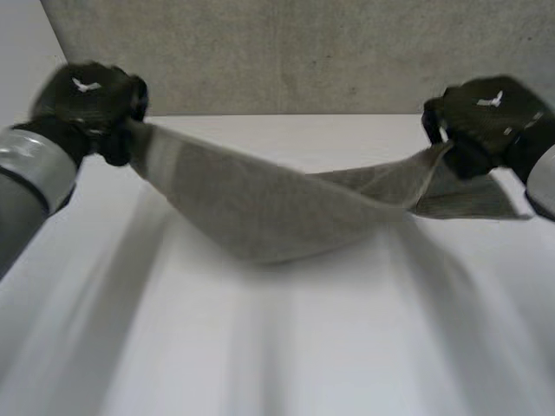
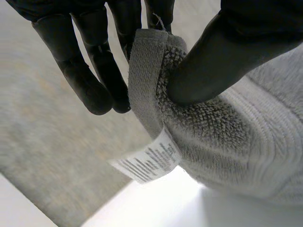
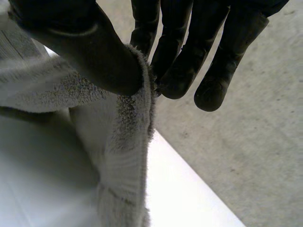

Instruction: Fold the towel.

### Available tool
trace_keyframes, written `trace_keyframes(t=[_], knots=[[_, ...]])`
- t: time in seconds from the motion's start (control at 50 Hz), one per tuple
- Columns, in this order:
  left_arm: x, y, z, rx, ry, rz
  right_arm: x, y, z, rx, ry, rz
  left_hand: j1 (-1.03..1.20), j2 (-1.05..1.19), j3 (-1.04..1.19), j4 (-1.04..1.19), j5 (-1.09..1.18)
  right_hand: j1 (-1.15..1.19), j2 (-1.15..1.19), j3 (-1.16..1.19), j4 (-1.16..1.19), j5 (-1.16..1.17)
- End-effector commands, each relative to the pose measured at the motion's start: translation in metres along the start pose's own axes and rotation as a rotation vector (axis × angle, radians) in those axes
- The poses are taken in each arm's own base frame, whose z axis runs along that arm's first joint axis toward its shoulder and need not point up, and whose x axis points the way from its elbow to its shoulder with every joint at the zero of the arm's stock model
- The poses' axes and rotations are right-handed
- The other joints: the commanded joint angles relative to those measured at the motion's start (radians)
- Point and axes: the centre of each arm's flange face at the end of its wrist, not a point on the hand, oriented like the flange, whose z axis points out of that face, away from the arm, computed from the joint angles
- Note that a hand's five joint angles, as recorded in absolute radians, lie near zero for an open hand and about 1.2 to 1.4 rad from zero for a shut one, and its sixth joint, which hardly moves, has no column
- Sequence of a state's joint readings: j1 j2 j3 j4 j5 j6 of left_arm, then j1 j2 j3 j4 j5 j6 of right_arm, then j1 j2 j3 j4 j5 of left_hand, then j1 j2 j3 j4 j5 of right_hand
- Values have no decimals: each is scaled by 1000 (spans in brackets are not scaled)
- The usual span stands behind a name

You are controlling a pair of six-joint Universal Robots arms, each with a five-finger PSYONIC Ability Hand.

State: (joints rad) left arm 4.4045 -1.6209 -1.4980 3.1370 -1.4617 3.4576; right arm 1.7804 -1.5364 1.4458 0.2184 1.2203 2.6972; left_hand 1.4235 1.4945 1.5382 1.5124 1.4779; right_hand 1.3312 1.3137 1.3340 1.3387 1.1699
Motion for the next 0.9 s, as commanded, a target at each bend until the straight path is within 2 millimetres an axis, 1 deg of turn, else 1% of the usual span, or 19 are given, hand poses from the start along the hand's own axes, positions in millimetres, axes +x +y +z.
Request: trace_keyframes(t=[0.02,0.04,0.08,0.12,0.14,0.18,0.2,0.22,0.24,0.28,0.3,0.34,0.36,0.38,0.44,0.46,0.5,0.6,0.9], knots=[[-5,12,-23,10,-40,-115,5,-7,-6,-69,-32,11,-27,-98,-142,-116,-256,65,83,62,58,52],[-5,12,-23,10,-40,-115,2,-2,-4,-94,-50,5,-27,-98,-142,-116,-256,65,83,62,58,52],[-2,26,-27,-11,-44,-117,-4,7,-2,-128,-79,-2,-27,-98,-142,-116,-256,65,83,62,58,52],[-3,33,-27,-12,-54,-120,-13,30,7,-202,-119,-13,-27,-98,-142,-116,-256,65,83,62,58,52],[-4,40,-27,-9,-67,-119,-13,30,7,-202,-119,-13,-27,-98,-142,-116,-256,65,83,62,58,52],[-6,49,-25,-14,-80,-117,-26,57,20,-261,-174,6,-27,-98,-142,-116,-256,65,83,62,58,52],[-10,55,-22,-10,-98,-117,-27,58,20,-262,-174,6,-27,-98,-142,-116,-256,65,83,62,58,52],[-10,55,-22,-10,-99,-117,-30,71,27,-280,-177,14,-27,-98,-142,-116,-256,25,43,23,18,12],[-15,60,-19,-4,-119,-114,-30,72,27,-280,-177,14,-27,-98,-142,-116,-256,25,43,22,18,12],[-19,68,-15,-13,-134,-116,-37,101,41,-315,-185,28,-27,-98,-142,-116,-256,-36,-19,-39,-44,-50],[-20,79,-11,-35,-140,-120,-37,102,41,-315,-185,28,-27,-98,-142,-116,-256,-37,-19,-39,-44,-50],[-20,88,-7,-54,-141,-123,-45,131,48,-365,-198,50,-27,-98,-142,-116,-256,-118,-101,-121,-126,-132],[-20,93,-5,-68,-141,-125,-45,131,48,-365,-198,50,-27,-98,-142,-116,-256,-119,-101,-122,-126,-132],[-20,93,-5,-68,-141,-125,-48,142,49,-387,-202,57,-27,-98,-142,-116,-256,-162,-145,-165,-170,-176],[-19,102,-2,-92,-136,-128,-53,156,48,-426,-204,73,-27,-98,-142,-116,-256,-242,-224,-245,-249,-255],[-18,104,-1,-97,-135,-130,-53,156,48,-427,-204,73,-27,-98,-142,-116,-256,-242,-225,-245,-250,-255],[-17,109,0,-112,-131,-134,-56,162,45,-459,-202,86,-27,-98,-142,-116,-256,-490,-473,-493,-498,-504],[-16,117,1,-139,-127,-139,-58,166,40,-487,-202,94,-27,-98,-142,-116,-256,-717,-699,-720,-724,-730],[-19,121,1,-148,-139,-139,-43,165,18,-564,-193,165,-27,-98,-142,-116,-256,-747,-730,-750,-755,-760]])
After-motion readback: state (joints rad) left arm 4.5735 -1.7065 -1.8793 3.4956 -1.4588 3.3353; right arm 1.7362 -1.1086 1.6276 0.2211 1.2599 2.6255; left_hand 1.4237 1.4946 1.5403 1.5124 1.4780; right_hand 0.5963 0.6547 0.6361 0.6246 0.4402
